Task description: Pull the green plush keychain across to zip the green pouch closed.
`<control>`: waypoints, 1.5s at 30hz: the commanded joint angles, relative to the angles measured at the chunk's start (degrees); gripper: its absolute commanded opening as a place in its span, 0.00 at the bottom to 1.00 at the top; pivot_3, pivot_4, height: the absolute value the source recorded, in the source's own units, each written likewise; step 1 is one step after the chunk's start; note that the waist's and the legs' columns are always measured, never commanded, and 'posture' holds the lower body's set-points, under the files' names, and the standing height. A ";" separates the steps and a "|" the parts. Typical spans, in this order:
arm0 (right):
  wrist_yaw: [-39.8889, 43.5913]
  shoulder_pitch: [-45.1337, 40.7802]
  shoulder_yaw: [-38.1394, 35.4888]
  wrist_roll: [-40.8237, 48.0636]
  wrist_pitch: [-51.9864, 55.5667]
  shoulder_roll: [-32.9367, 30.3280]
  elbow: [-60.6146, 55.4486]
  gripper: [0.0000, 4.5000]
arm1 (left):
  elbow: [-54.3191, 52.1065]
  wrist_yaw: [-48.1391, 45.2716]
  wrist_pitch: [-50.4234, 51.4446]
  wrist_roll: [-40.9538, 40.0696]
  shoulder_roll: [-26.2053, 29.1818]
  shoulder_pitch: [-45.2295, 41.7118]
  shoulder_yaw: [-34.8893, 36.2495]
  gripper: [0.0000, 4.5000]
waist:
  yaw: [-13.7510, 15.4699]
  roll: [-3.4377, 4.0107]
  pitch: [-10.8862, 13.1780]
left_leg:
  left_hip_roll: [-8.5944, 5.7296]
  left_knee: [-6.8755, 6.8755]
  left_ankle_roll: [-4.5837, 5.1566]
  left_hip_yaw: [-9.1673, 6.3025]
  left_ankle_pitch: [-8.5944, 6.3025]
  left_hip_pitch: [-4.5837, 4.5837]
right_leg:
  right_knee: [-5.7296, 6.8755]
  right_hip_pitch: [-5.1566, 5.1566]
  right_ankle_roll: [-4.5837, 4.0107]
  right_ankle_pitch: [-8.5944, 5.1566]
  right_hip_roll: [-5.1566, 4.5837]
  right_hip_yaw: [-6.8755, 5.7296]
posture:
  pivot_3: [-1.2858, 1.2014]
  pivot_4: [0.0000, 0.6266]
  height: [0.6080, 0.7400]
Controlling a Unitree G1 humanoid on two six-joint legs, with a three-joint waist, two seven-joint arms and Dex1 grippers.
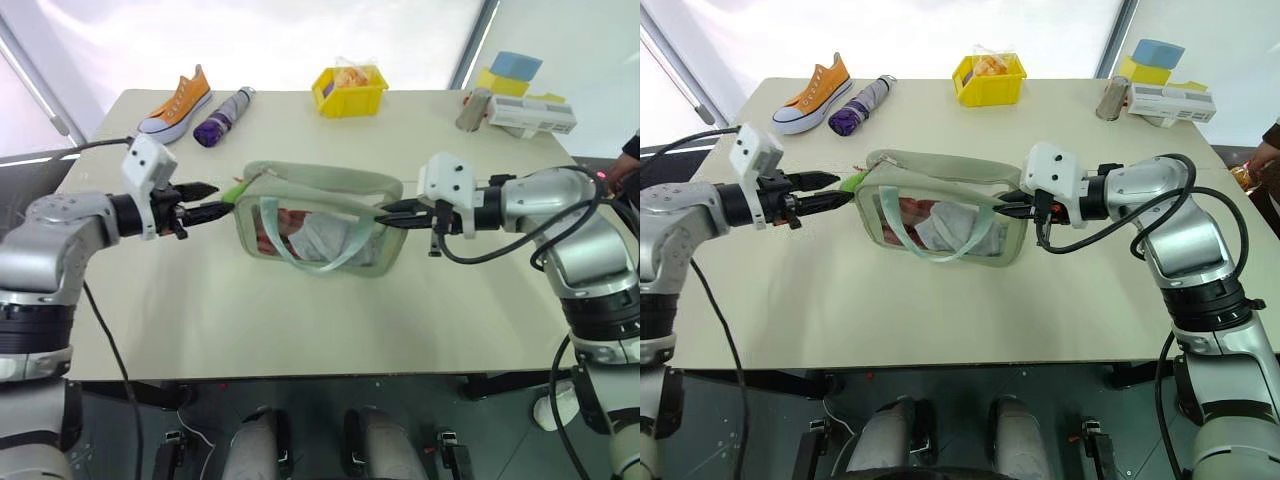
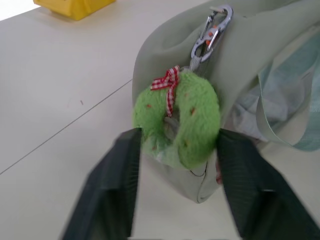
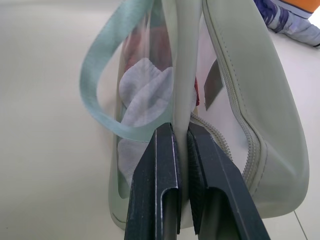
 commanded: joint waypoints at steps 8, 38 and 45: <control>-0.32 0.18 -0.50 0.64 0.87 0.08 -2.54 0.00 | -0.56 -0.04 -0.74 -0.59 0.40 -3.88 2.40 0.00 | 0.03 0.00 0.00 | 0.00 0.00 0.00 0.00 0.00 0.00 | 0.01 0.00 0.00 0.00 -0.01 0.00 | 0.52 0.24 1.00; -2.56 -1.55 0.39 -1.17 -1.07 3.16 -0.11 0.00 | -5.25 -11.58 -5.52 5.10 6.25 -12.63 -5.58 0.99 | -0.19 0.07 -0.03 | 0.01 0.00 -0.02 0.01 0.01 0.06 | 0.03 0.02 0.01 0.00 0.06 0.01 | 0.52 0.24 1.00; -2.12 -2.00 0.74 -1.09 -0.82 3.26 0.05 0.00 | 1.99 -6.30 -14.41 11.00 0.91 -7.49 -6.90 0.99 | 0.20 0.04 -0.02 | -0.01 0.02 -0.01 -0.01 0.01 0.13 | 0.02 0.15 0.00 -0.01 0.03 0.00 | 0.52 0.24 1.00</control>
